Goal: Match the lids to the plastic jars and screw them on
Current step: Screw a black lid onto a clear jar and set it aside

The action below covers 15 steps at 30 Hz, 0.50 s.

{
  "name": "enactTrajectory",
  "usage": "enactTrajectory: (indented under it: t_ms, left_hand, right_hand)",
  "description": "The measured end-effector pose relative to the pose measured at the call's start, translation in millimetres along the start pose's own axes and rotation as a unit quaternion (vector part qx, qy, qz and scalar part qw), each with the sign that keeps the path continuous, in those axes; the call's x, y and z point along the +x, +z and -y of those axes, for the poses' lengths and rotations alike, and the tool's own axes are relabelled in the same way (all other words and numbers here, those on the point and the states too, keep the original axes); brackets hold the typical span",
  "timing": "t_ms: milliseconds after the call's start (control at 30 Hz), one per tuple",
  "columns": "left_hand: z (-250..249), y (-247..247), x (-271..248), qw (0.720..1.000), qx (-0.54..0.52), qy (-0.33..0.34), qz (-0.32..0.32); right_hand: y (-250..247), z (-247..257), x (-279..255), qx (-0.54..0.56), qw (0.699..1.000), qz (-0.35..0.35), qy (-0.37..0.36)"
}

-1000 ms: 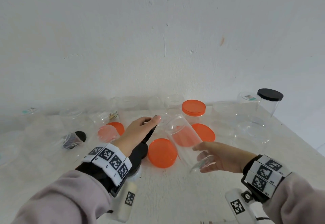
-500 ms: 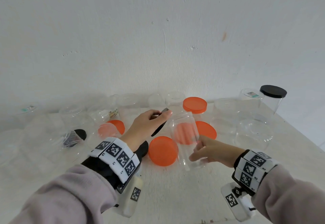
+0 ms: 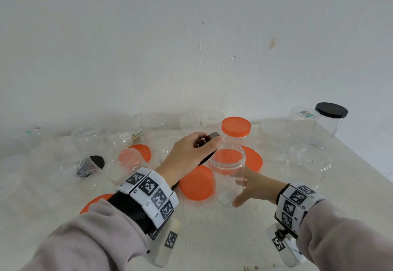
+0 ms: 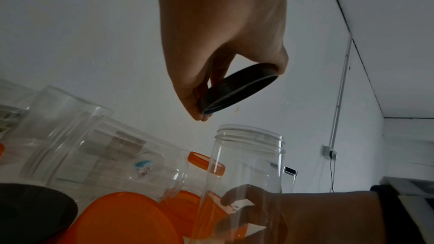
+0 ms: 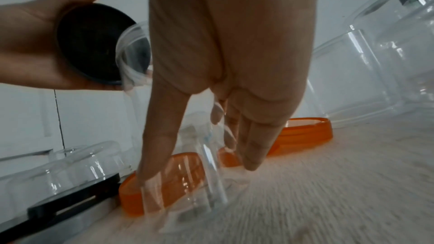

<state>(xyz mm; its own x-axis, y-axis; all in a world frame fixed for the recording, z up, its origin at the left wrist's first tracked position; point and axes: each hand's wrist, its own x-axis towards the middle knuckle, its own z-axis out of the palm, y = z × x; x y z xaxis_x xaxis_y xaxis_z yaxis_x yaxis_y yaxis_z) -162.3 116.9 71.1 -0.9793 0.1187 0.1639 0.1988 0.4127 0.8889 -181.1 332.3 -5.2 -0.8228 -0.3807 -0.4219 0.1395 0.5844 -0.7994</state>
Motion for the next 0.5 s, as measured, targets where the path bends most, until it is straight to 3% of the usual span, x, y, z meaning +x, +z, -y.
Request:
enactTrajectory:
  t_ms: [200, 500]
  left_hand:
    - [-5.1, 7.4, -3.1, 0.998, 0.029, 0.044, 0.02]
    - [-19.2, 24.7, 4.1, 0.986, 0.129, 0.073, 0.073]
  right_hand:
    - [-6.6, -5.2, -8.6, -0.001, 1.0, -0.009, -0.01]
    - [-6.3, 4.6, -17.6, 0.058, 0.986, -0.068, -0.141]
